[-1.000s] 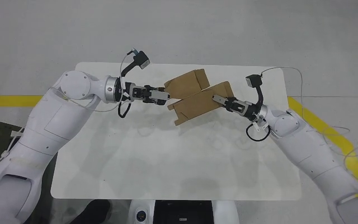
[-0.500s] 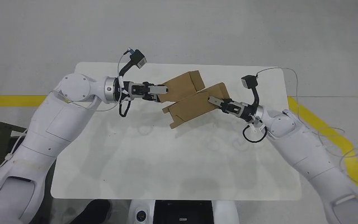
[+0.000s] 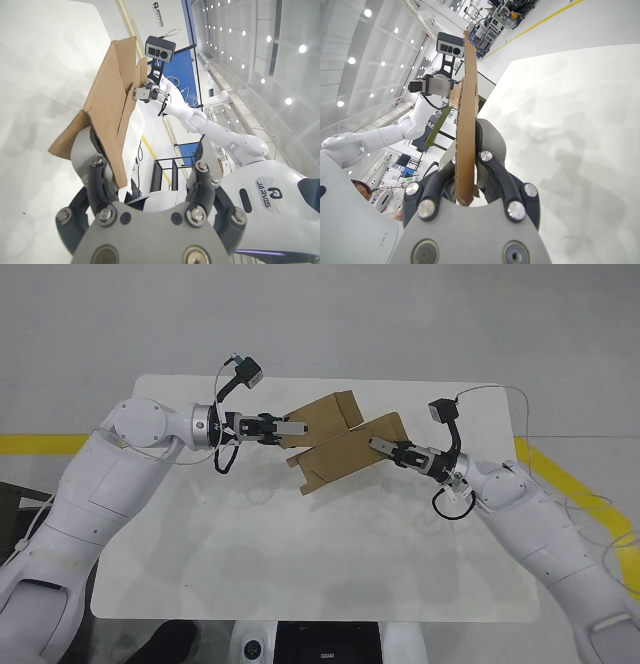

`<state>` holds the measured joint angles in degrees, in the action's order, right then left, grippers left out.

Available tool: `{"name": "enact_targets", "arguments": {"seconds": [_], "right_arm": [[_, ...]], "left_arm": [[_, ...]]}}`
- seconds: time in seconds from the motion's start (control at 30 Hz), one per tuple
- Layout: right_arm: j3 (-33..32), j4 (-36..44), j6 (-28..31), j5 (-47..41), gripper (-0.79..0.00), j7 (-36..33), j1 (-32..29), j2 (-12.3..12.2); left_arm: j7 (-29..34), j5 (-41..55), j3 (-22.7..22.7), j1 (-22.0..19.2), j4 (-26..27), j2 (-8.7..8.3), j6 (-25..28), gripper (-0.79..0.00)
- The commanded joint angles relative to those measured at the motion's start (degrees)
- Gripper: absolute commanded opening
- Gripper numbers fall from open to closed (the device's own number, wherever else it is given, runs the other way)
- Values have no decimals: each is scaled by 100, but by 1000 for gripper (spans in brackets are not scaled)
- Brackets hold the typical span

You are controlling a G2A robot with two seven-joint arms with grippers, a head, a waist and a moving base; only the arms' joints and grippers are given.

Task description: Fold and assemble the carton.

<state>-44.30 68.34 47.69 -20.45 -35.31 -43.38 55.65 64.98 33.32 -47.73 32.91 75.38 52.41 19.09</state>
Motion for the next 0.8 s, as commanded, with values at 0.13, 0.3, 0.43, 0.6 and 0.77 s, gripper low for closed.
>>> {"name": "enact_targets", "arguments": {"seconds": [0.13,0.3,0.43,0.6,0.77], "right_arm": [[-103,-26,-10,23,-785,-43,-35,40],[-174,3,-34,66,-785,-97,-68,71],[-223,17,-52,82,-785,-141,-93,97],[-284,18,-51,106,-785,-193,-116,130],[-354,14,-56,145,-785,-219,-146,158]], "left_arm": [[25,-121,-61,36,-100,26,-79,-348],[54,-202,-85,62,-164,57,-104,-453],[81,-258,-102,64,-213,83,-137,-560],[101,-307,-126,73,-274,116,-174,-665],[130,-308,-154,82,-303,149,-202,-785]]}}
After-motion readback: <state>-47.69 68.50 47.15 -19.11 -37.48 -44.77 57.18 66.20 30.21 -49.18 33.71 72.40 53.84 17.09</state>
